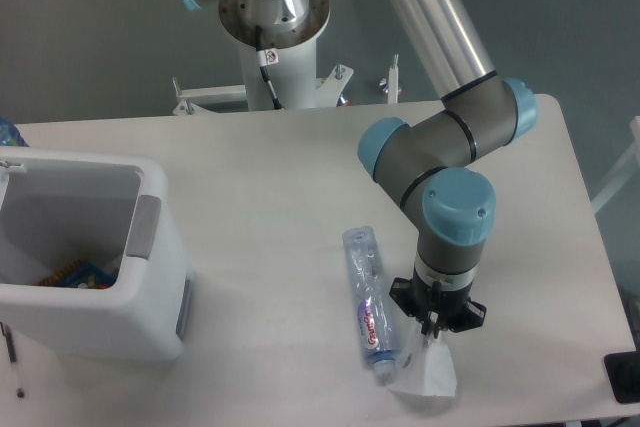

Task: Place the trash in the trash can
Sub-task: 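Lower the open gripper onto the crumpled white tissue, then close the gripper on the tissue and lift it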

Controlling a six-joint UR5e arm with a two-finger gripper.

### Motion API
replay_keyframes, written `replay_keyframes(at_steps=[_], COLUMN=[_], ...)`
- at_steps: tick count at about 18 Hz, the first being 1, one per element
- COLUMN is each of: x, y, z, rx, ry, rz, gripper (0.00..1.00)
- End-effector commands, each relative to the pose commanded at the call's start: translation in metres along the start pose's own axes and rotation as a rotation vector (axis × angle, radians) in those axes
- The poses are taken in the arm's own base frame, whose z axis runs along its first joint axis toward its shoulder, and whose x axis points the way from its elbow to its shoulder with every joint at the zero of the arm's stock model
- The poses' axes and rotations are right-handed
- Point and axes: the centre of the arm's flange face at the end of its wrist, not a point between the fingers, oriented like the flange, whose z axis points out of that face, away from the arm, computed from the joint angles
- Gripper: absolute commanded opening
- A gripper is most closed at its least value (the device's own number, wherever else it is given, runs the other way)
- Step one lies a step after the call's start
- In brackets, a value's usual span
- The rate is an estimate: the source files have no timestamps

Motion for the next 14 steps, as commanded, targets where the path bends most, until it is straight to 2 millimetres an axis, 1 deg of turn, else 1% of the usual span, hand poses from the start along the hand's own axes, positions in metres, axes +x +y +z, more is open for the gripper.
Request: replay_keyframes(at_steps=[3,8,9,11,14], x=[-0.001,-0.006,-0.007,-0.008,-0.009], y=[-0.002,-0.01,-0.011,-0.015,-0.02], z=[-0.005,-0.025,-0.026,-0.034,-0.047], rx=[0.009,0.095,0.111,0.142,0.162], ry=[-0.004,0.015,0.026,0.029,0.021], rz=[-0.004,-0.021,-0.023,-0.027,-0.053], gripper=[0.0,0.0,0.0,0.0,0.0])
